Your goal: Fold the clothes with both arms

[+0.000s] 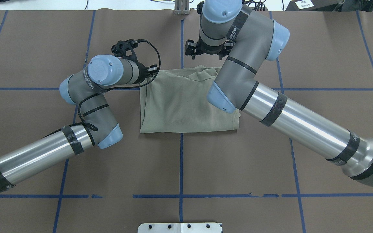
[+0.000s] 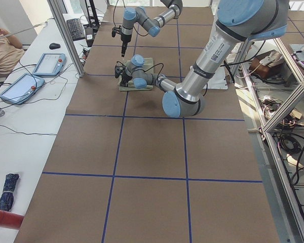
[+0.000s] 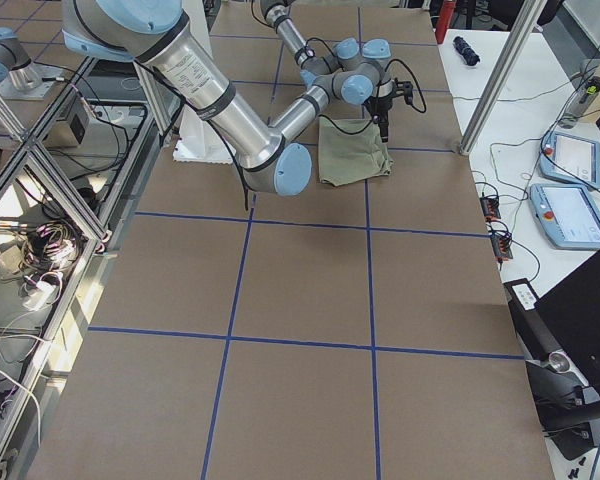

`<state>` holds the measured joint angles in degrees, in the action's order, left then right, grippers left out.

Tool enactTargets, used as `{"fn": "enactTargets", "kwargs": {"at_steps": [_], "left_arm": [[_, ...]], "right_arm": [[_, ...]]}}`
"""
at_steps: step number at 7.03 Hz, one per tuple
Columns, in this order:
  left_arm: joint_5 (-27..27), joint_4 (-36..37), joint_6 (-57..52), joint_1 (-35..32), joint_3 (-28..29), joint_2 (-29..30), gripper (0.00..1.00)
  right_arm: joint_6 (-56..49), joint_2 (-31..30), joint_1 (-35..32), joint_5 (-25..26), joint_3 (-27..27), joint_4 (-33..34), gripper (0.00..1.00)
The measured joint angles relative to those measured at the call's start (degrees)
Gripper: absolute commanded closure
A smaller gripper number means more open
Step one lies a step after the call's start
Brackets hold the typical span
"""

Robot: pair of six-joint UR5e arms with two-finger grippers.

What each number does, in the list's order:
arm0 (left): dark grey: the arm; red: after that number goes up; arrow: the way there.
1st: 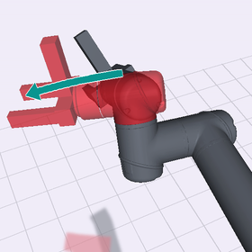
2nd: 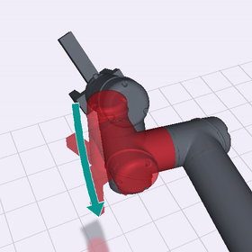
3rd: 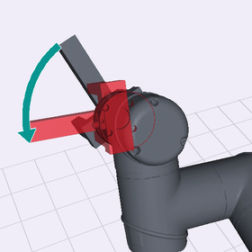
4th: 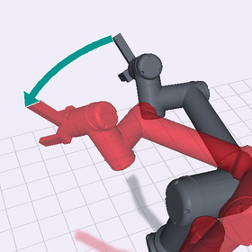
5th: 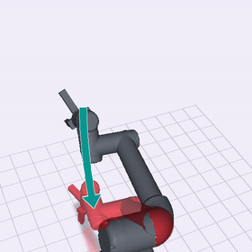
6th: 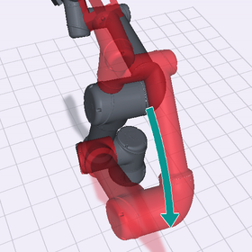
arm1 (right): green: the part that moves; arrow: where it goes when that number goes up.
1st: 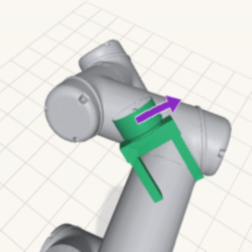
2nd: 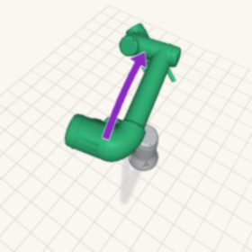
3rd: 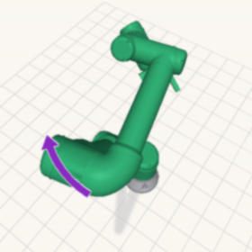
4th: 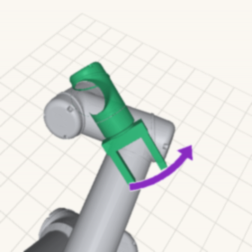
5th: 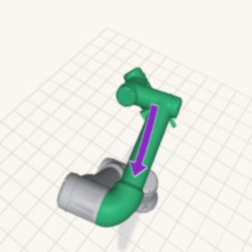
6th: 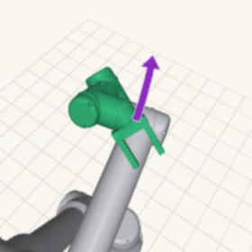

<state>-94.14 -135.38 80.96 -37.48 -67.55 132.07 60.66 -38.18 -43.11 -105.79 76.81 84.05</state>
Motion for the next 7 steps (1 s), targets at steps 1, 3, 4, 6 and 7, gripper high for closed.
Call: {"fn": "enactTargets", "kwargs": {"at_steps": [1,3,4,6,7], "left_arm": [[-0.1,0.0,-1.2,-0.3,-0.6,-0.5,1.00],[-0.5,0.2,-6.1,-2.3,-3.2,-3.1,1.00],[-0.6,0.1,-7.8,-3.0,-4.2,-4.1,0.85],[-1.2,0.2,-9.9,-3.5,-5.6,-5.4,0.00],[-2.5,1.8,-13.3,-4.0,-8.3,-6.9,0.00]], "right_arm": [[0.0,0.0,0.0,0.0,0.0,0.0,0.00],[-0.1,-0.2,0.0,0.0,0.0,0.0,0.00],[-0.2,-0.4,0.0,-0.1,-0.1,0.0,0.00],[-0.7,-0.9,-0.1,-0.3,0.0,0.0,0.00],[-1.8,-1.3,-0.5,-0.9,0.3,0.1,0.00]]}}
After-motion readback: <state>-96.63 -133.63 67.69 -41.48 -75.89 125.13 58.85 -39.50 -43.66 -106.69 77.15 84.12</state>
